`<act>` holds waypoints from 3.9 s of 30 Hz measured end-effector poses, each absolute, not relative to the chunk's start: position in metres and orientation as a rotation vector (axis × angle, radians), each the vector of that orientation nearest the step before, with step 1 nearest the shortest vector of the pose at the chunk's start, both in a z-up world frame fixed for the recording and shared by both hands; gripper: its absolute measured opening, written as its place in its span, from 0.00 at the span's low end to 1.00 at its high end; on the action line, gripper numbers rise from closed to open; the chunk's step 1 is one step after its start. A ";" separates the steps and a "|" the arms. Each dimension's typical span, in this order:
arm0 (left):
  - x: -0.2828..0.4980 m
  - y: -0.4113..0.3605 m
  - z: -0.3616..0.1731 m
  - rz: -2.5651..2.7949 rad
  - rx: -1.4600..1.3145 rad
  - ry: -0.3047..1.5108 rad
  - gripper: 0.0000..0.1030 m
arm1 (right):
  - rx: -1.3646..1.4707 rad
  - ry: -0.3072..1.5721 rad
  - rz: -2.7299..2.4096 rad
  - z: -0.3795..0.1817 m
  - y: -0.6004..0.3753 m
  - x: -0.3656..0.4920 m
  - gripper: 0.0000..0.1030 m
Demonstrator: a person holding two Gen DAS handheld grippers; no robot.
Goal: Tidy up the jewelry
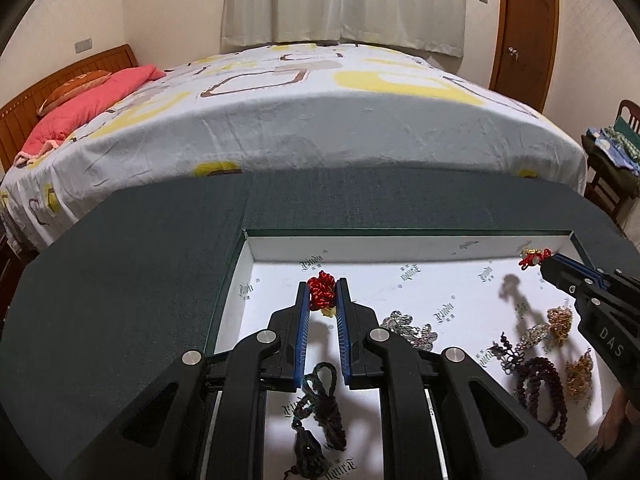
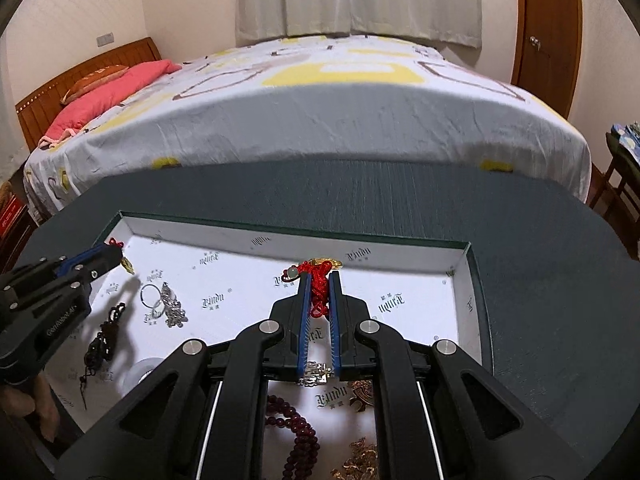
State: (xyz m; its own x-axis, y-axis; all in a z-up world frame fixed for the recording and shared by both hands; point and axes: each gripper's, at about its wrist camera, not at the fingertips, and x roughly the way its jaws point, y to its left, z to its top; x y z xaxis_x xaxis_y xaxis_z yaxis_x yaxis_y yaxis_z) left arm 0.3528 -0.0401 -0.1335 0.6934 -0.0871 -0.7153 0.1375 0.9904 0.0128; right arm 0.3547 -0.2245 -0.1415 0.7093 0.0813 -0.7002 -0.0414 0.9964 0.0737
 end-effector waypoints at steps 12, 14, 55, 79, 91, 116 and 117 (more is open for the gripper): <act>0.362 -0.044 -0.141 -0.111 0.085 0.852 0.15 | 0.058 0.805 0.063 -0.144 -0.224 0.359 0.12; 0.362 -0.044 -0.141 -0.109 0.084 0.850 0.15 | 0.059 0.802 0.061 -0.143 -0.225 0.358 0.20; 0.230 -0.029 -0.087 -0.070 0.030 0.707 0.70 | 0.051 0.688 0.051 -0.100 -0.242 0.228 0.63; 0.070 0.007 -0.004 0.047 -0.002 0.552 0.78 | 0.015 0.521 0.040 -0.011 -0.254 0.061 0.74; 0.036 0.011 0.027 0.049 -0.013 0.478 0.79 | 0.011 0.445 0.045 0.019 -0.252 0.028 0.74; 0.017 0.008 0.042 0.020 -0.015 0.433 0.79 | 0.021 0.386 0.052 0.037 -0.250 0.006 0.75; 0.017 0.008 0.042 0.019 -0.016 0.432 0.79 | 0.021 0.386 0.052 0.037 -0.250 0.006 0.75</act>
State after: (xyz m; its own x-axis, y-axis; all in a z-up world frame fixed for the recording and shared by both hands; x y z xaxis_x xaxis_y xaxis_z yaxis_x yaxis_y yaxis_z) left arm 0.0170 0.0079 0.0425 0.9078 0.0150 -0.4192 -0.0217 0.9997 -0.0113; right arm 0.0061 -0.2497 0.0367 0.9250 0.0544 -0.3761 -0.0466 0.9985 0.0299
